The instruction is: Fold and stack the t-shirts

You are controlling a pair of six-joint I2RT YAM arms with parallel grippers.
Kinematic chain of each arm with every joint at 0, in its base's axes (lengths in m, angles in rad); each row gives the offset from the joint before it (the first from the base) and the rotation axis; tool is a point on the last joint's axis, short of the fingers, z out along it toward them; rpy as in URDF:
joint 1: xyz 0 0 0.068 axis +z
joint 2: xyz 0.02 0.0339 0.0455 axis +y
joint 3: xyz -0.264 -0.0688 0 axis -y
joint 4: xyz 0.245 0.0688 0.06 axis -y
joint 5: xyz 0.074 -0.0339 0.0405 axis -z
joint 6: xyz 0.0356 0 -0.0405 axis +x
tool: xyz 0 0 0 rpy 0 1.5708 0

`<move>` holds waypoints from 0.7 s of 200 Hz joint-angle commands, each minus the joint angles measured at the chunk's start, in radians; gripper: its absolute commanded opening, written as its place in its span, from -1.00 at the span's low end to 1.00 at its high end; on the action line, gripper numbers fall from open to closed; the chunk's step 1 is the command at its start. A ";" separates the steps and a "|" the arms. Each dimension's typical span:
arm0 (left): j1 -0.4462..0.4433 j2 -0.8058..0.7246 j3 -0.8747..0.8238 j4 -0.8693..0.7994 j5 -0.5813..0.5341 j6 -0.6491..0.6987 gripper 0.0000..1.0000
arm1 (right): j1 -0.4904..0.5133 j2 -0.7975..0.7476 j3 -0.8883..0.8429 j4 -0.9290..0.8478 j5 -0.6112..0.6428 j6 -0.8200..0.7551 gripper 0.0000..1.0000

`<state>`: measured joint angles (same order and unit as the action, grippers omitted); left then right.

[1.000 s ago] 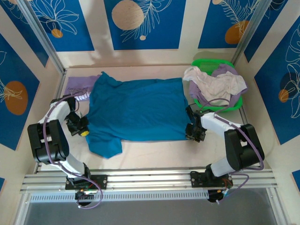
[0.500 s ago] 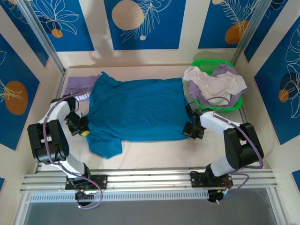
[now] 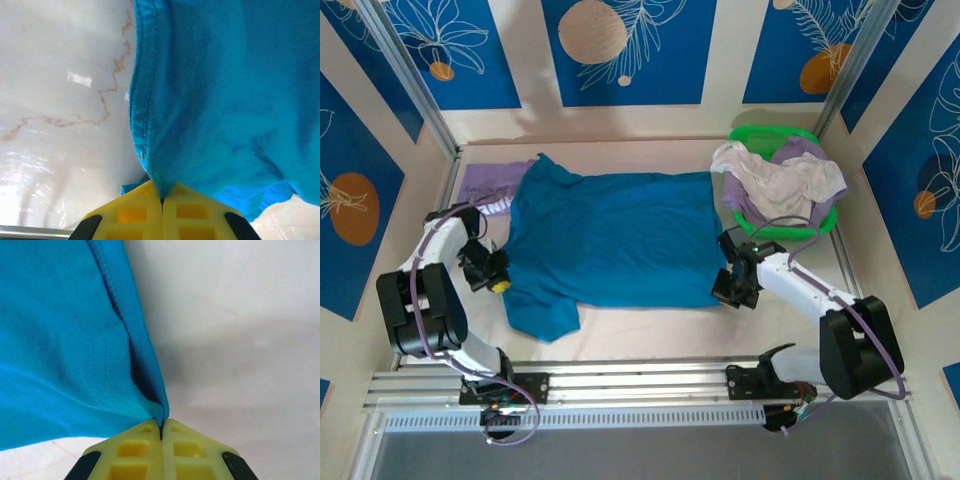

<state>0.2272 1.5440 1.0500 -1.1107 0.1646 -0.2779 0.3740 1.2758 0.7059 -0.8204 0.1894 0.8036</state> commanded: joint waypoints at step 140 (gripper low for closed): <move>0.049 0.016 0.101 -0.032 0.212 -0.029 -1.00 | -0.084 -0.023 0.087 -0.068 -0.046 -0.013 -1.00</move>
<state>0.2543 1.5364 1.0840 -1.1439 0.3286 -0.2901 0.3145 1.2240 0.7383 -0.8917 0.1421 0.8265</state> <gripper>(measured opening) 0.049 0.062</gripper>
